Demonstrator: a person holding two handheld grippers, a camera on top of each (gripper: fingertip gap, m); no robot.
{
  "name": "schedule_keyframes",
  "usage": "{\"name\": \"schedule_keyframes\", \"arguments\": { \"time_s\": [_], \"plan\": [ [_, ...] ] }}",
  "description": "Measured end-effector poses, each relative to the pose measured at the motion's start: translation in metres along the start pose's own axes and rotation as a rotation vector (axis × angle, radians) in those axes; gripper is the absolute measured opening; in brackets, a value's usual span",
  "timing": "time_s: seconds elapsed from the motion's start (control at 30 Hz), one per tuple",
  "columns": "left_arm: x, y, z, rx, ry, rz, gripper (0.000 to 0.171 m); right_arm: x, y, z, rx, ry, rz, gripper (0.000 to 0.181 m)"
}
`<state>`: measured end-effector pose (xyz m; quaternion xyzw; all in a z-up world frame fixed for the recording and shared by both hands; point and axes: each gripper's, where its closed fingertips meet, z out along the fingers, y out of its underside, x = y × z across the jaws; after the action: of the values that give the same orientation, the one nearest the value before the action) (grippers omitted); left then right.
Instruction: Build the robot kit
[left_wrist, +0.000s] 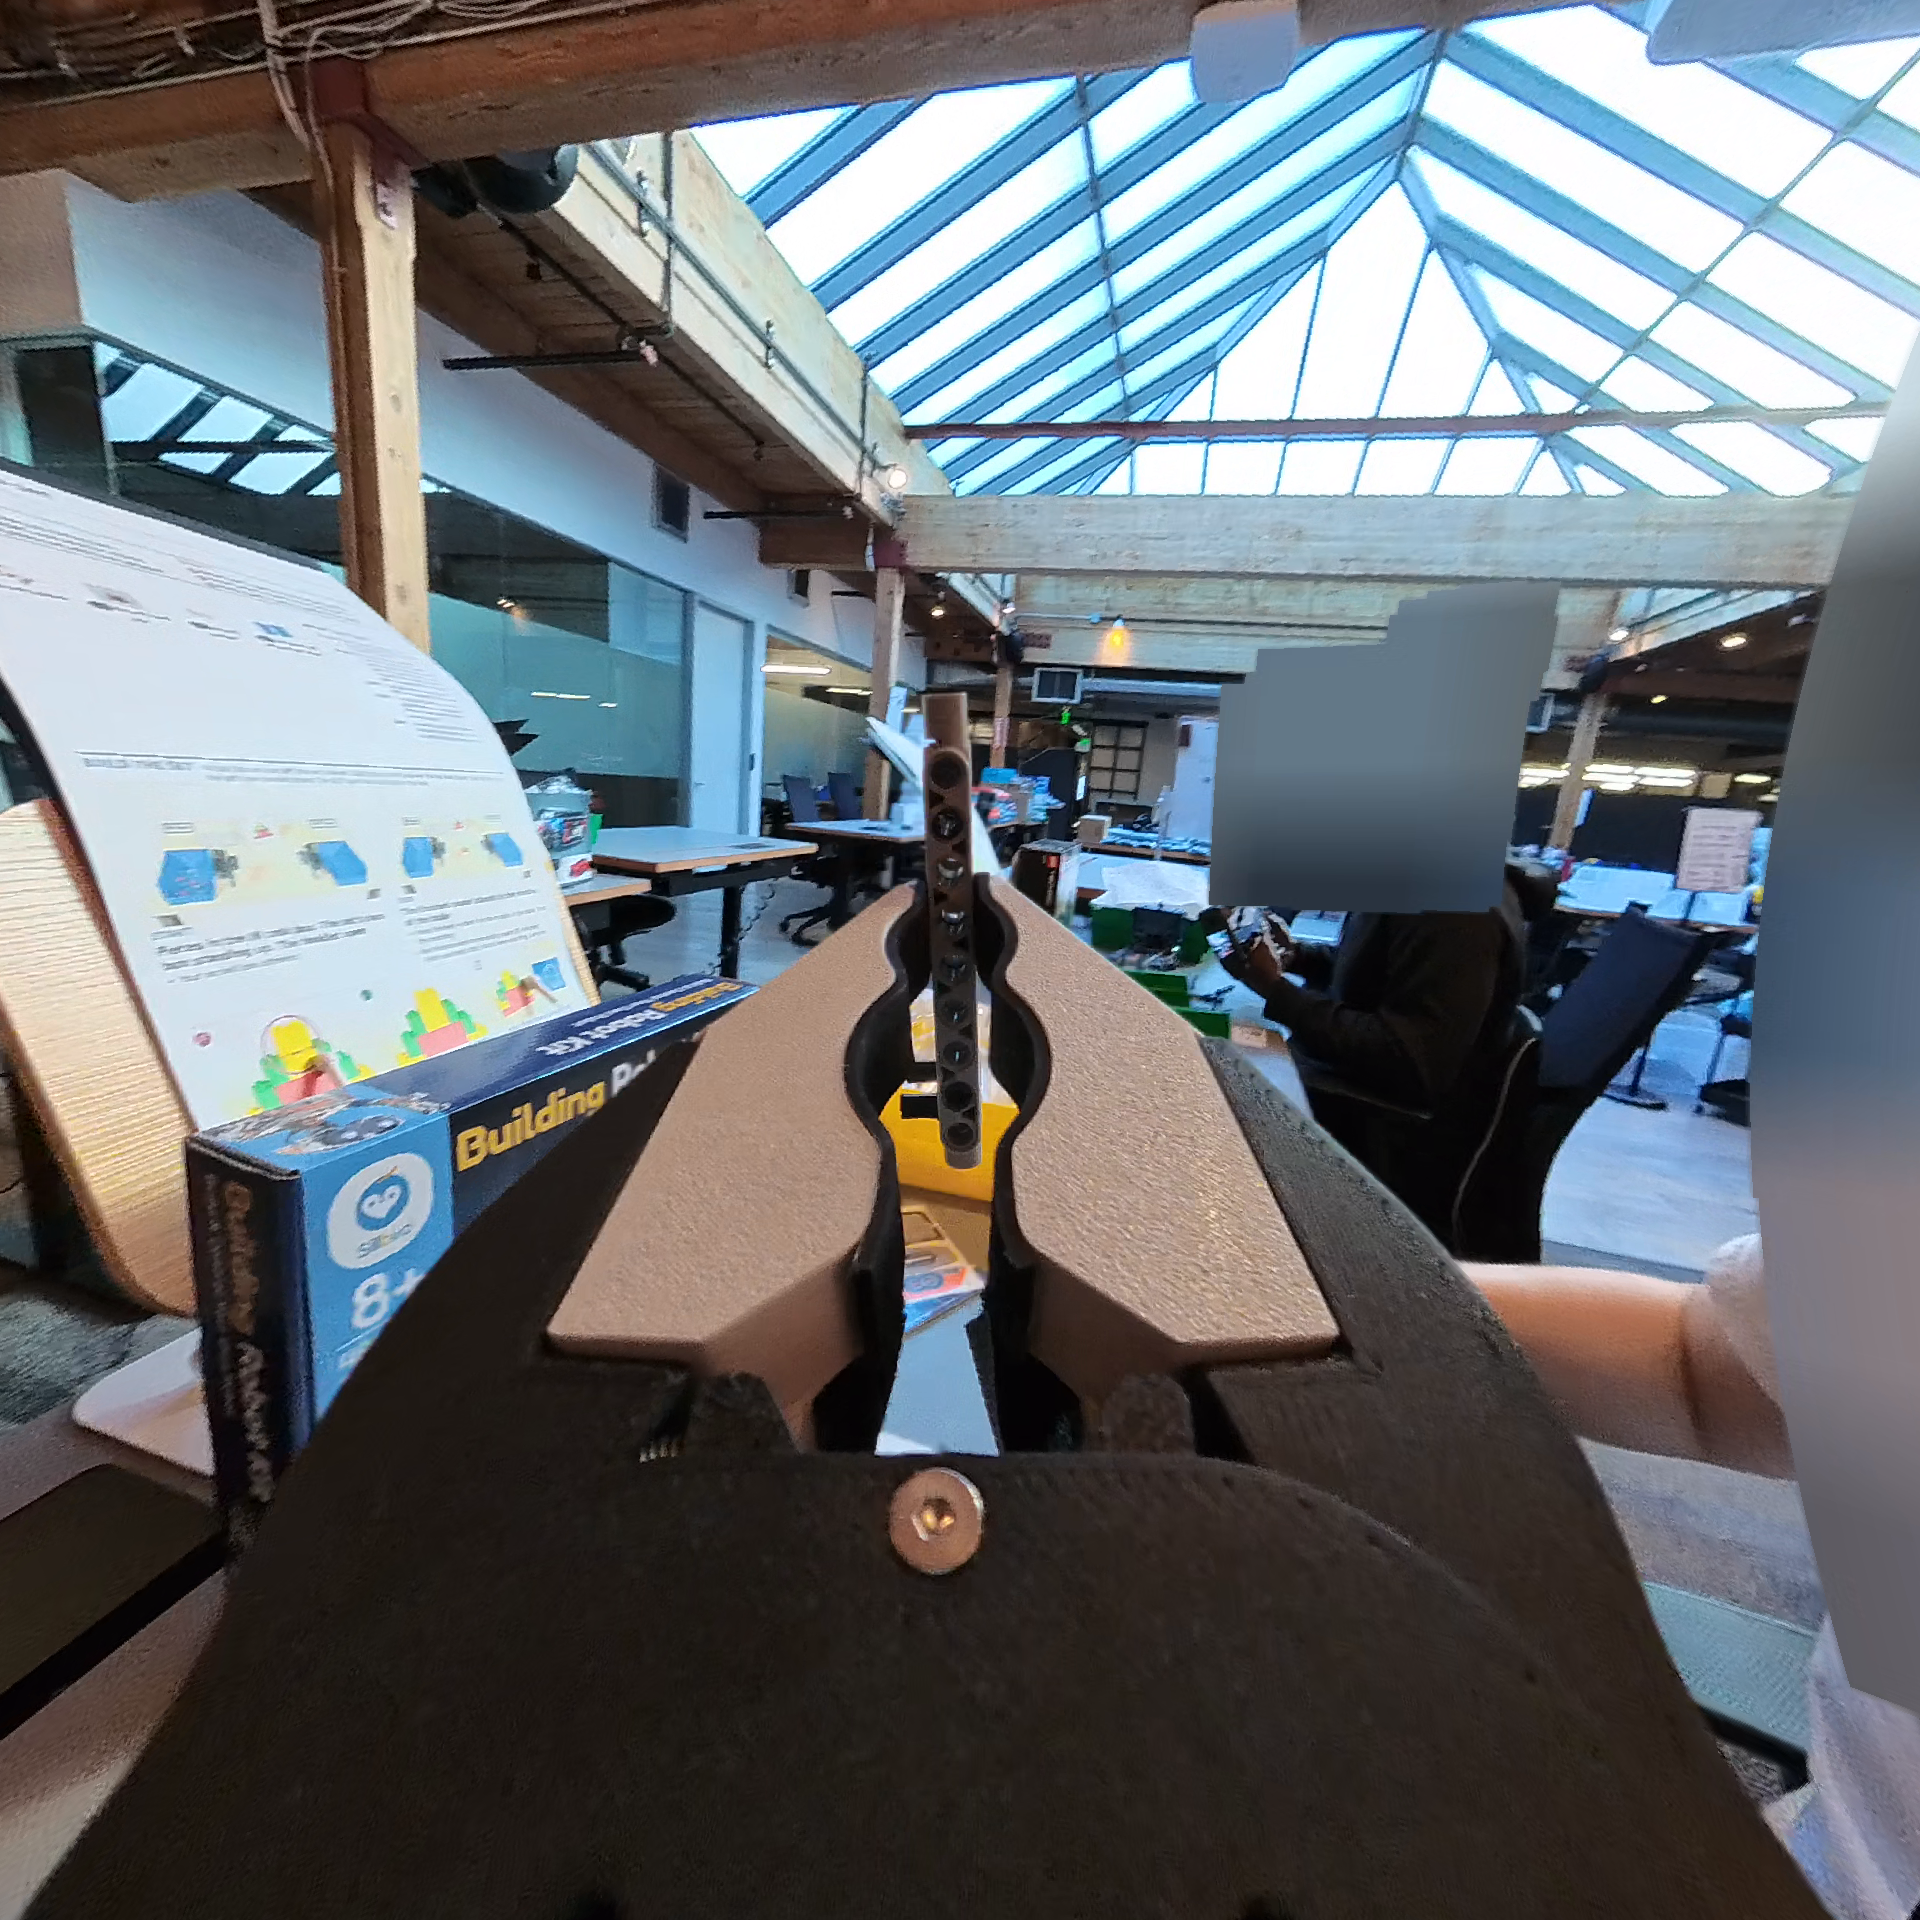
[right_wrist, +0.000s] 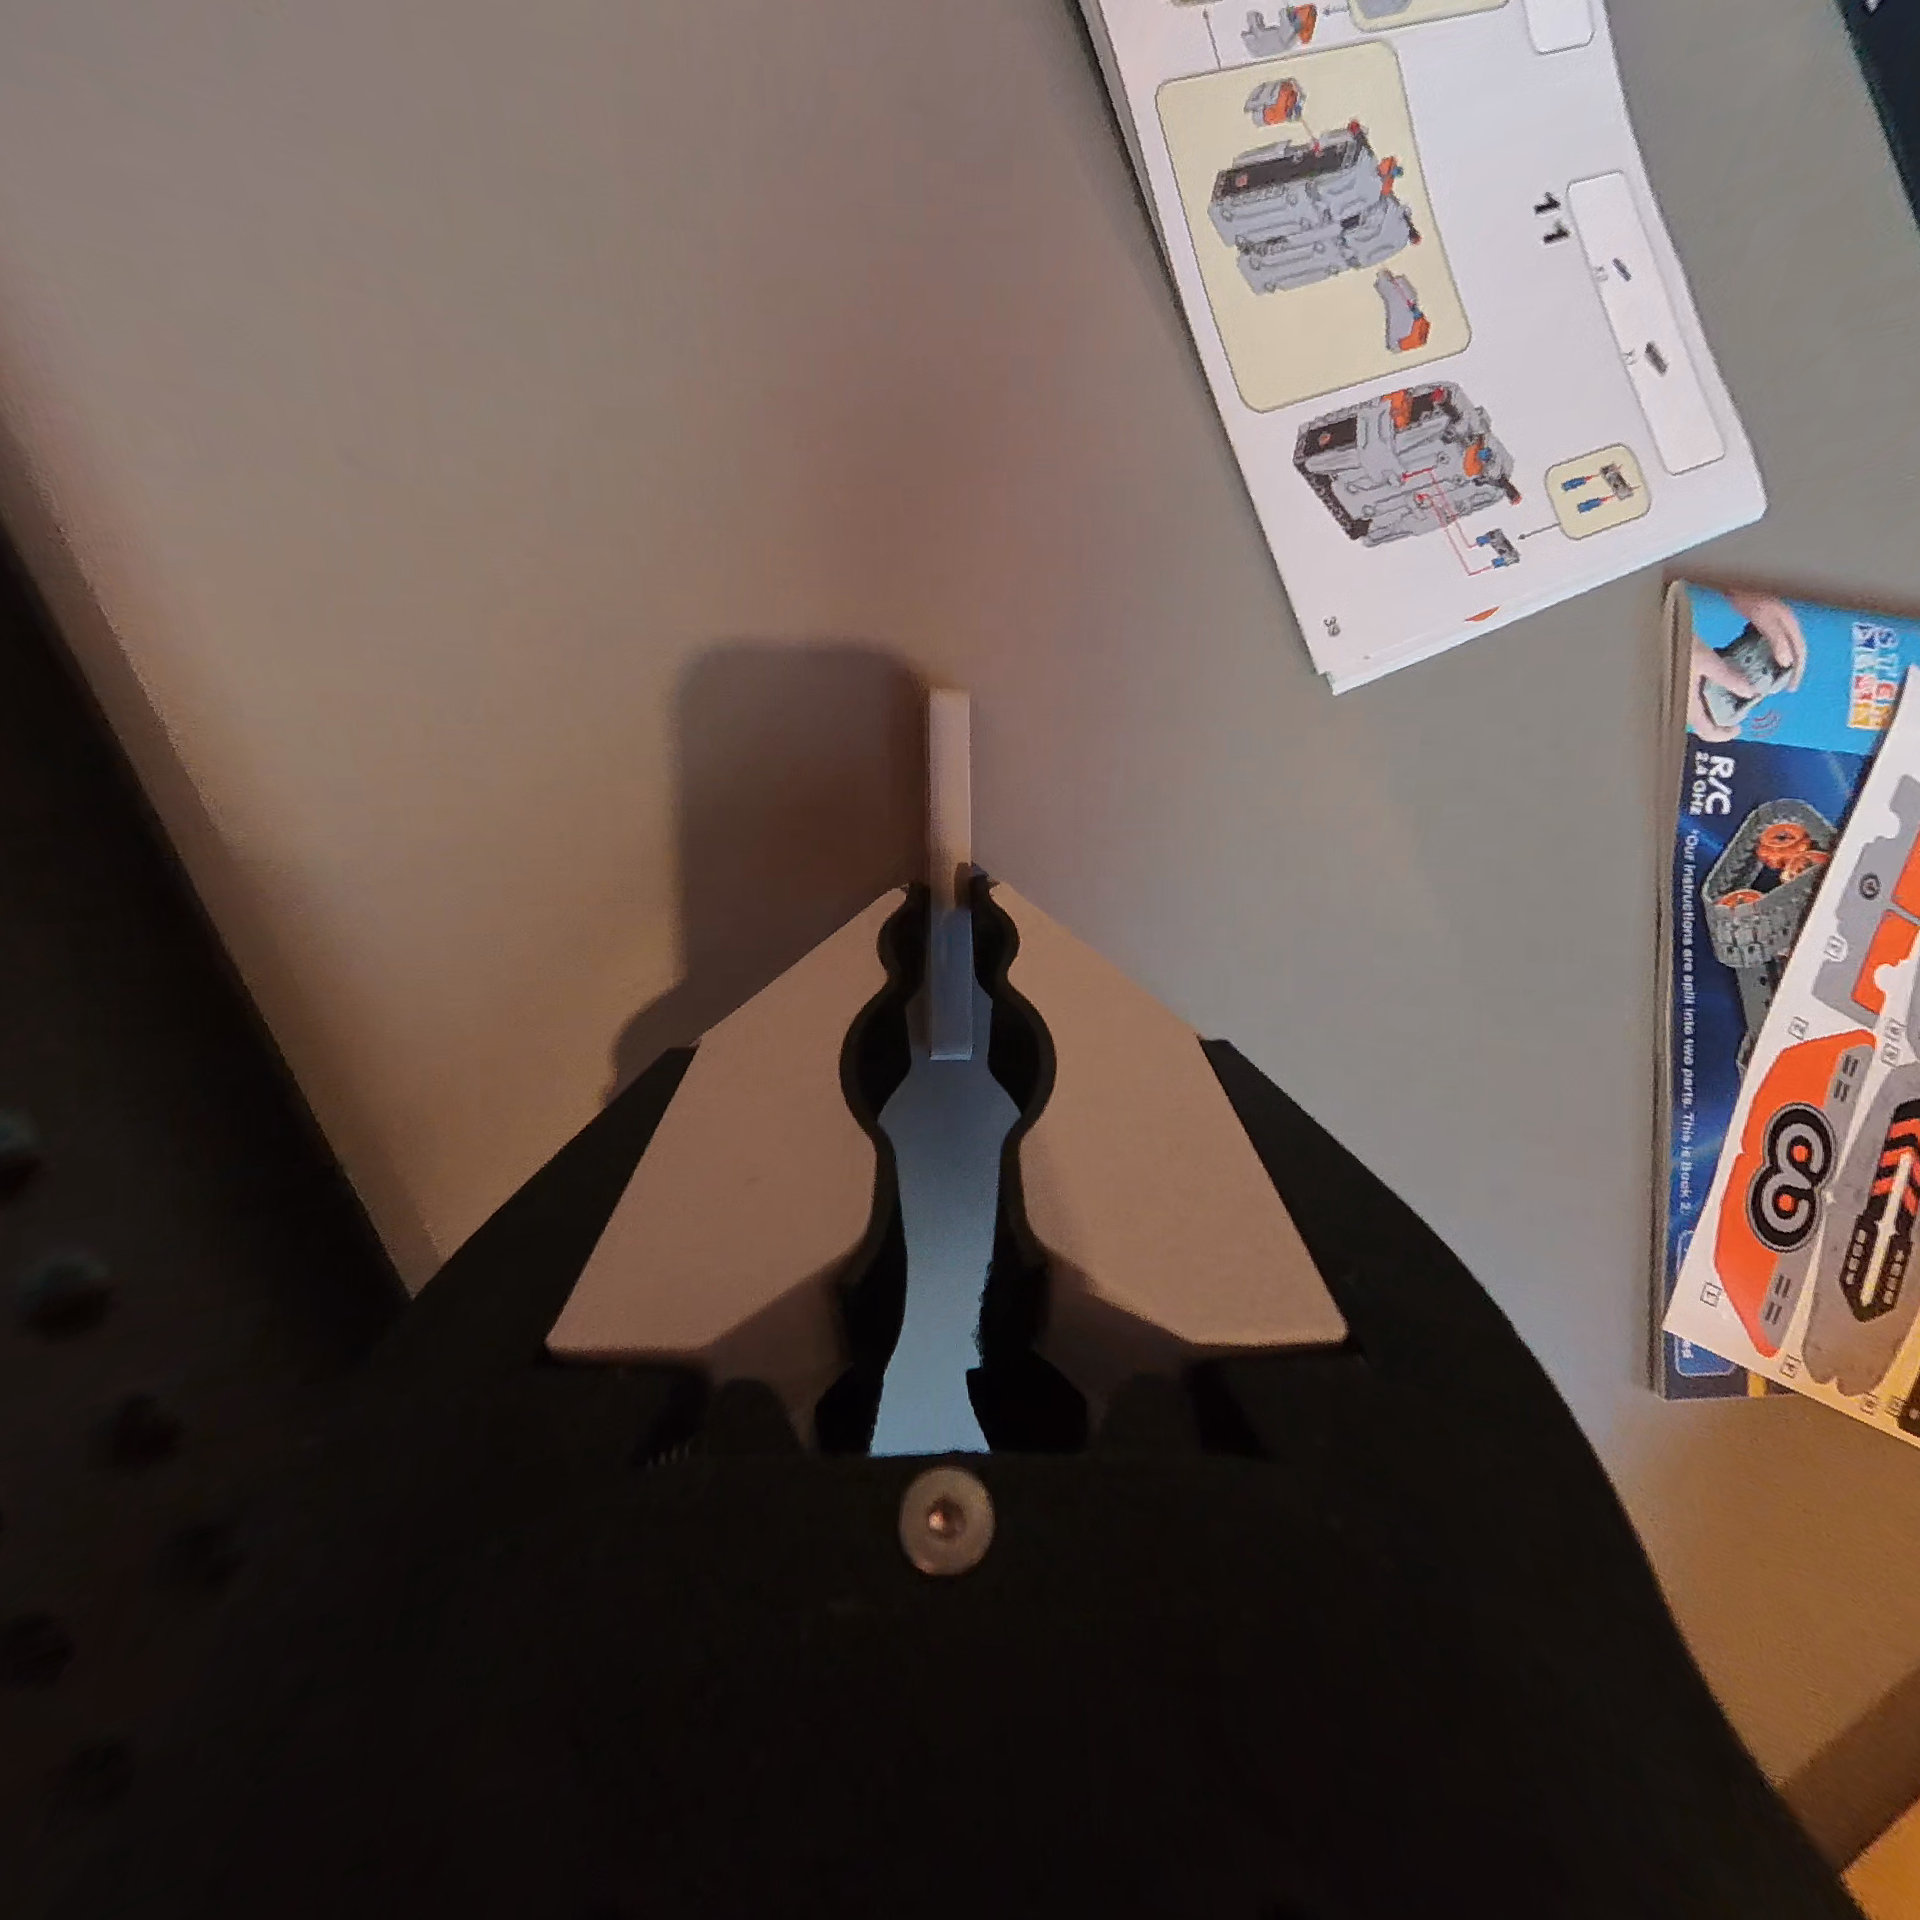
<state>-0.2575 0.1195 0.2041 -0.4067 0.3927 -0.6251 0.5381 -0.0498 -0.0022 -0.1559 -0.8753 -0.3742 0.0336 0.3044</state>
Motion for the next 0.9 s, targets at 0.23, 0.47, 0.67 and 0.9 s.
{"name": "schedule_keyframes", "arguments": {
  "time_s": [0.23, 0.47, 0.67, 0.9],
  "plan": [
    [0.001, -0.004, -0.007, 0.023, 0.029, -0.024, 0.005, -0.004, -0.001, -0.001, 0.006, -0.325, 0.254, 0.007],
    [0.003, -0.003, -0.009, 0.014, 0.043, -0.035, 0.005, 0.008, -0.004, 0.002, -0.038, -0.75, 0.585, 0.006],
    [0.002, -0.004, -0.01, 0.015, 0.036, -0.031, 0.005, 0.012, -0.003, 0.004, -0.079, -0.789, 0.548, 0.006],
    [0.005, 0.0, -0.007, -0.005, 0.044, -0.021, 0.005, 0.027, -0.002, 0.007, -0.075, -0.84, 0.655, 0.006]
  ]
}}
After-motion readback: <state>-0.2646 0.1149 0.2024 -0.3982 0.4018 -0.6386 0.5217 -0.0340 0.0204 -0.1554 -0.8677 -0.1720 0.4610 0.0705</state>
